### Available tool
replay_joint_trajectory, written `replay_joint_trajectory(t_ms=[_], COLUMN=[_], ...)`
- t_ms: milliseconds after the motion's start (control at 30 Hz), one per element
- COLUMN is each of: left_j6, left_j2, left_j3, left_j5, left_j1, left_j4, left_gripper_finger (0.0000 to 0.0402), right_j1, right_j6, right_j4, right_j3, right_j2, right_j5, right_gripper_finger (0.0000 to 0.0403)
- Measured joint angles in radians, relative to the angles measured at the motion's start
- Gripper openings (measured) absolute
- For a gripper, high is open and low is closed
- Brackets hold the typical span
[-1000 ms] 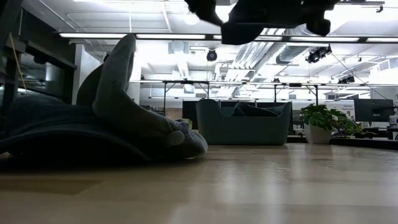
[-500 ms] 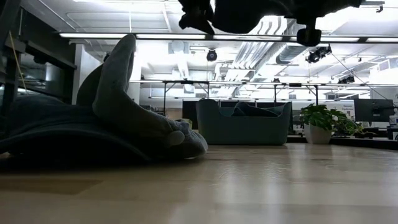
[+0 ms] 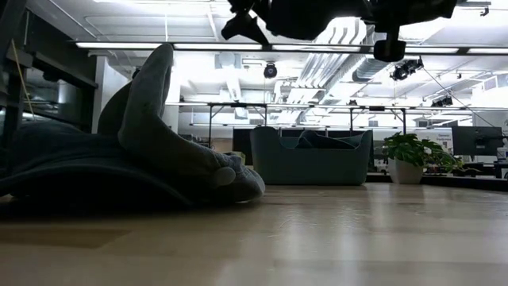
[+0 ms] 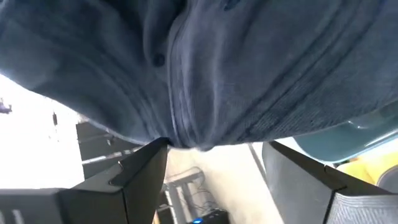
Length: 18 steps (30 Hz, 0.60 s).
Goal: Pick & Place hat
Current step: Put the right blue cap into the blue bin
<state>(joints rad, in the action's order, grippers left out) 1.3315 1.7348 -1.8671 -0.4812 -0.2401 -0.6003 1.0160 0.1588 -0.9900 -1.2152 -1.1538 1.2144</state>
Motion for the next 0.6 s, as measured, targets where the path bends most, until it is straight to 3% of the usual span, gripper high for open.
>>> replay_joint_trajectory(t_ms=[233, 600], left_j6=[0.099, 0.105], left_j2=[0.004, 0.004], left_j3=[0.000, 0.000], left_j5=[0.008, 0.067], left_j1=[0.035, 0.058], left_j4=[0.009, 0.029], left_gripper_finger=[0.0259, 0.0258], right_j1=[-0.029, -0.048], right_j6=[-0.003, -0.033], right_j4=[0.000, 0.009], right_j3=[0.000, 0.000], right_j2=[0.000, 0.000], right_j5=[0.005, 0.024], right_gripper_finger=[0.0006, 0.0006])
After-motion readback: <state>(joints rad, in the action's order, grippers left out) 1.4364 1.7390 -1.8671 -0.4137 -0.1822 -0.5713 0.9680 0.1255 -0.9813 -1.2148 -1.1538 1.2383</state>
